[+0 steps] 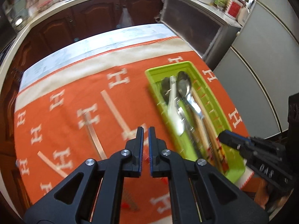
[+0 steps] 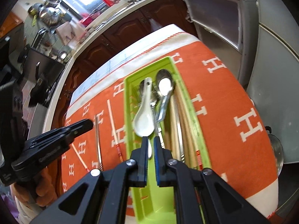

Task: Organize utensils
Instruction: 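Withdraw both open tools from the tray over the remaining chopsticks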

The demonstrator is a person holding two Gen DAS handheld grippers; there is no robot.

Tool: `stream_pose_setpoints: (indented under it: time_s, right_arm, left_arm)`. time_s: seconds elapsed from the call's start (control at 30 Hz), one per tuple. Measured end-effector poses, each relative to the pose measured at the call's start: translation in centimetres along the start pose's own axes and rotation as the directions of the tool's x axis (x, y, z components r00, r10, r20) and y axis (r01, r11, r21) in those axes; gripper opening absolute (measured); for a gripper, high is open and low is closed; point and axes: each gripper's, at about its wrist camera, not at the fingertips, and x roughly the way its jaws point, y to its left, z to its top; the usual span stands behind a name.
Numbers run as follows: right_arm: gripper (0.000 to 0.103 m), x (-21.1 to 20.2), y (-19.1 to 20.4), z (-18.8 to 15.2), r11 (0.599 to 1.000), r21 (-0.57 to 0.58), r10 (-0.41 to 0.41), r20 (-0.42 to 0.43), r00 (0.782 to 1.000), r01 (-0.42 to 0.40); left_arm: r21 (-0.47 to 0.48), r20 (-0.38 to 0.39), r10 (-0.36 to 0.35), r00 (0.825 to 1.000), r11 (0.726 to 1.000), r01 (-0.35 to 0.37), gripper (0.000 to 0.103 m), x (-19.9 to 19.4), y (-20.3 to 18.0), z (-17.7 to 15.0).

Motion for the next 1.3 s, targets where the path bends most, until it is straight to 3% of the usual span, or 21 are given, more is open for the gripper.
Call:
stream_pose_setpoints:
  time_s: [0.23, 0.5, 0.6, 0.67, 0.7, 0.87, 1.07, 1.17, 1.3]
  right_arm:
    - [0.006, 0.4, 3.7, -1.6, 0.995, -0.093, 0.02, -0.034, 0.999, -0.023]
    - [0.006, 2.1, 8.5, -3.0, 0.978, -0.202, 0.027, -0.085, 0.996, -0.044]
    - [0.006, 3.1, 10.0, -3.4, 0.969, -0.241, 0.02, -0.1, 0.995, -0.044]
    - [0.006, 3.8, 10.8, -3.8, 0.963, -0.266, 0.008, -0.109, 0.994, -0.037]
    - [0.006, 4.1, 11.0, -3.9, 0.961, -0.274, 0.002, -0.111, 0.994, -0.033]
    - [0.007, 6.4, 11.7, -4.5, 0.952, -0.307, -0.043, -0.147, 0.988, -0.004]
    - [0.007, 7.7, 11.5, -4.7, 0.95, -0.313, -0.063, -0.169, 0.984, 0.008]
    - [0.007, 8.0, 11.5, -4.6, 0.949, -0.316, -0.067, -0.171, 0.983, 0.01]
    - [0.007, 8.5, 11.3, -4.3, 0.949, -0.315, -0.077, -0.176, 0.981, 0.018]
  left_arm:
    - [-0.148, 0.006, 0.073, 0.997, 0.986, -0.072, 0.003, -4.5, 7.1, -5.6]
    - [-0.348, -0.032, 0.094, 0.995, 0.932, -0.1, 0.004, -5.5, 14.3, -12.3]
    - [-0.408, -0.058, 0.072, 0.996, 0.908, -0.09, 0.018, -4.3, 16.2, -14.1]
    - [-0.439, -0.062, 0.057, 0.996, 0.895, -0.079, 0.034, -3.6, 16.8, -14.9]
    - [-0.457, -0.064, 0.051, 0.997, 0.886, -0.074, 0.036, -3.2, 17.2, -15.4]
    - [-0.501, -0.061, 0.003, 0.998, 0.865, -0.033, 0.037, -1.0, 17.2, -15.4]
    - [-0.598, -0.077, -0.067, 0.995, 0.802, 0.007, 0.037, 1.7, 17.5, -14.4]
    - [-0.621, -0.095, -0.023, 0.995, 0.782, -0.042, 0.037, 2.6, 17.4, -13.7]
    - [-0.606, -0.112, 0.068, 0.991, 0.786, -0.123, 0.037, 3.1, 16.3, -12.6]
